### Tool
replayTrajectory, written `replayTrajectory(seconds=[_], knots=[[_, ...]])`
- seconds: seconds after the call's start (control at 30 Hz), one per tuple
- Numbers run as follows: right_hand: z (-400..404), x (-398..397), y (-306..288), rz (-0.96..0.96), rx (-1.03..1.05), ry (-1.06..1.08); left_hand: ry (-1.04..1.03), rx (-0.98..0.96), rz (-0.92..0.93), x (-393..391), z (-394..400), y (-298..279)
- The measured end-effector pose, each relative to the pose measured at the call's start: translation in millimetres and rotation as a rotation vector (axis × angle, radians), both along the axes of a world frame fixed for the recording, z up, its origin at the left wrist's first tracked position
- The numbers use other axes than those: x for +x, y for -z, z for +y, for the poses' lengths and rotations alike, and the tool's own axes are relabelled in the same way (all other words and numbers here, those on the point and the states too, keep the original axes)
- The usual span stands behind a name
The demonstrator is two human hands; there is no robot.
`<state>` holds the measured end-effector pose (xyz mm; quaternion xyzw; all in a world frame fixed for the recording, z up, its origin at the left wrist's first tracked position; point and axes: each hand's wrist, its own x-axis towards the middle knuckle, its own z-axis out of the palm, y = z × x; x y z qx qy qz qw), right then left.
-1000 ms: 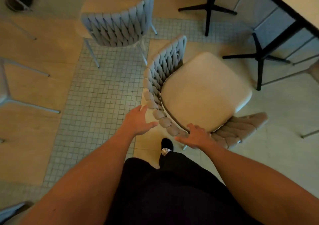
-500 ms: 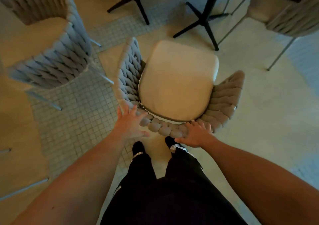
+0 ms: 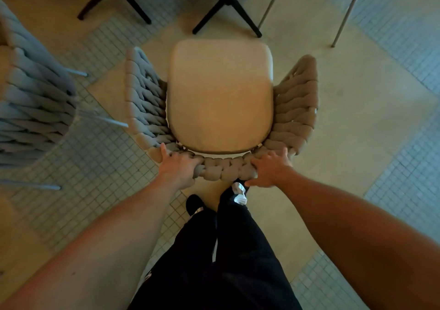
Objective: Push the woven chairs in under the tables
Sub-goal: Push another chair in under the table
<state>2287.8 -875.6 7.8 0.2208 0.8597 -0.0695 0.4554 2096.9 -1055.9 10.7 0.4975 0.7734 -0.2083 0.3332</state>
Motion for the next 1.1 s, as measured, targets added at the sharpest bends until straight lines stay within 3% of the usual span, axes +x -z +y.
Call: replayTrajectory(seconds=[0.47,1.1], knots=[[5,-44,-5,0.044,0.026,0.011,0.024,-0.007,0.059,-55,27,-15],[167,-112,-2,0.081,0.028,0.044,-0.002,0.015,0.069,-124,186,-21]])
